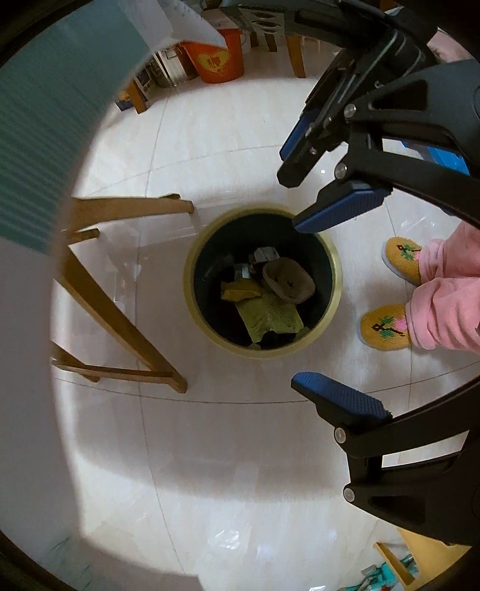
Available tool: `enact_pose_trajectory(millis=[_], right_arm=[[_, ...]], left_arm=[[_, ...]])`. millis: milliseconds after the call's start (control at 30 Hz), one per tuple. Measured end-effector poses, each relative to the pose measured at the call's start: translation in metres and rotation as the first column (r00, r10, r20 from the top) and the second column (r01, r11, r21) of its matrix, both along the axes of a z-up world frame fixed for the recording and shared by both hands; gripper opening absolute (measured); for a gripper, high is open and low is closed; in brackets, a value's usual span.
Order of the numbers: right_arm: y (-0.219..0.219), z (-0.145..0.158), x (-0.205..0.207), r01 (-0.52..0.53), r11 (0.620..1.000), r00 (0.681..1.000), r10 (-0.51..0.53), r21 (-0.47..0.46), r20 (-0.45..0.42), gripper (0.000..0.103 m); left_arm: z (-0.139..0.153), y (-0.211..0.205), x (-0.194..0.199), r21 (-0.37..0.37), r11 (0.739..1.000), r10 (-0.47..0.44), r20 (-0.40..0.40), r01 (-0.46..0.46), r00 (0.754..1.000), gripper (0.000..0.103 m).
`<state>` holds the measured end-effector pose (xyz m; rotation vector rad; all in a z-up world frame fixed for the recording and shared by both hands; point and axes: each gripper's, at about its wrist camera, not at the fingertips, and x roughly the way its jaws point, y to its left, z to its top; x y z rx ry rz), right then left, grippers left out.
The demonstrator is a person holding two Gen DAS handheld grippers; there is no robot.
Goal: Collect trash
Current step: 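Raise both open tools back above the table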
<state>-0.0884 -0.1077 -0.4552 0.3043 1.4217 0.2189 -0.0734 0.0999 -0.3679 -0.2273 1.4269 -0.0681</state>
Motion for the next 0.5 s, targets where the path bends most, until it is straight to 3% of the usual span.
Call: enact_pose_trajectory(millis=[200,500], right_arm=[[0.000,0.070,0.000,-0.027,1.000,0.999,0.027,-0.005,0.019,0.043],[-0.001,0.200,-0.003,-0.075,0.997,0.994,0.076,-0.018,0.077,0.043]], left_arm=[[0.074,0.000,-0.003,-0.007,0.999,0.033,0.042,-0.033,0.999,0.075],[0.204,0.004,-0.015,-0.002,0.997,0.075,0.157,-0.075,0.985,0.078]])
